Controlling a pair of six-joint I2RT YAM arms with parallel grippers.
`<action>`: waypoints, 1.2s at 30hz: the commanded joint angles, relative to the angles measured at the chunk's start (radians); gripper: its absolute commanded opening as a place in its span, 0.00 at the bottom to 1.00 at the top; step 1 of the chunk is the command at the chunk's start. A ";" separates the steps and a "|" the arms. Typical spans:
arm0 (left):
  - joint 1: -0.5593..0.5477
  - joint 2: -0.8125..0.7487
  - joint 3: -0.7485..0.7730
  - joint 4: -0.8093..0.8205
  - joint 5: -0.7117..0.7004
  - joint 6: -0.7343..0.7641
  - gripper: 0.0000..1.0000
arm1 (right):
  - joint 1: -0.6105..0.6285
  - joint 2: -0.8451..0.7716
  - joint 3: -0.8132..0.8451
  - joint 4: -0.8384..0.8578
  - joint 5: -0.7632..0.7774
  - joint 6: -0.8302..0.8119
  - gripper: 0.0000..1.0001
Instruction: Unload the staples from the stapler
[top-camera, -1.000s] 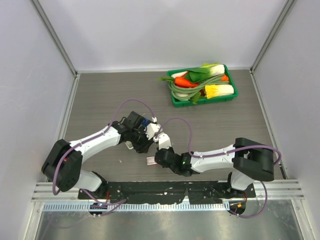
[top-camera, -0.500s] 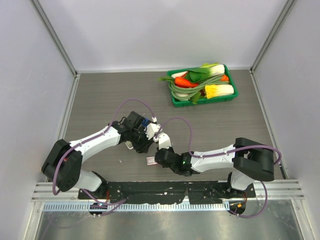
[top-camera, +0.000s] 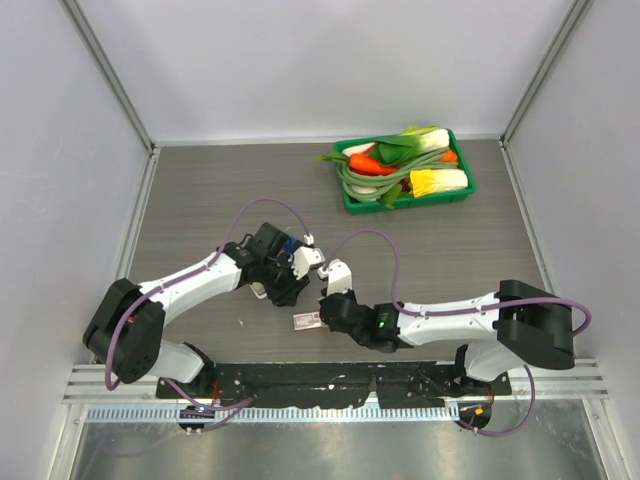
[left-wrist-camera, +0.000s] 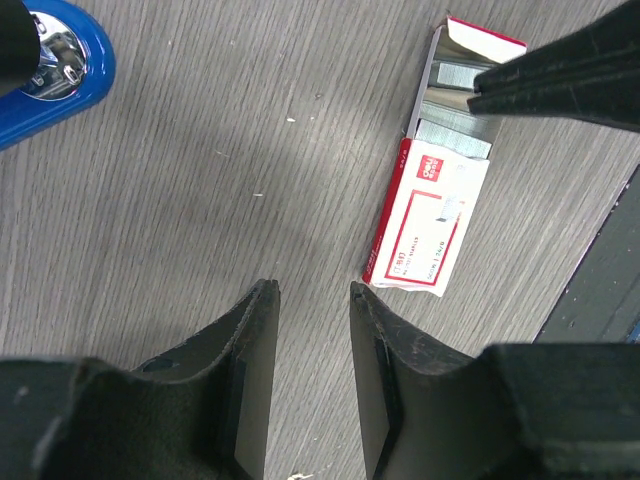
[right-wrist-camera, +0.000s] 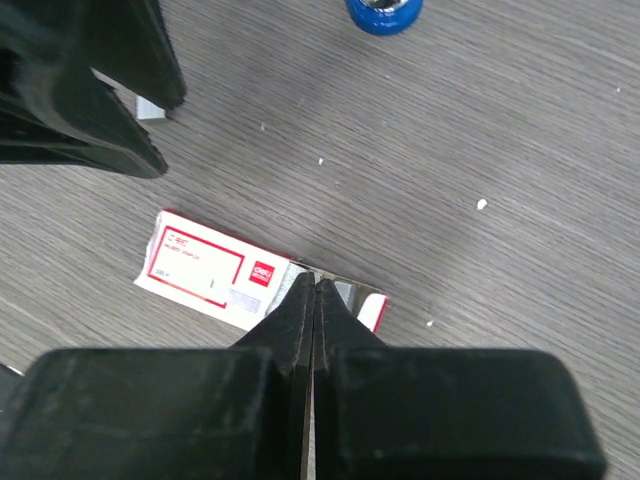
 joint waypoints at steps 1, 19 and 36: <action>-0.003 -0.002 0.004 0.014 0.028 0.001 0.38 | -0.002 -0.023 -0.039 -0.018 0.048 0.063 0.01; -0.003 0.008 -0.010 0.026 0.029 0.000 0.38 | -0.001 -0.025 -0.056 -0.030 0.023 0.080 0.01; -0.003 0.012 -0.029 0.048 0.025 0.007 0.38 | 0.025 0.026 0.005 -0.062 0.046 0.049 0.01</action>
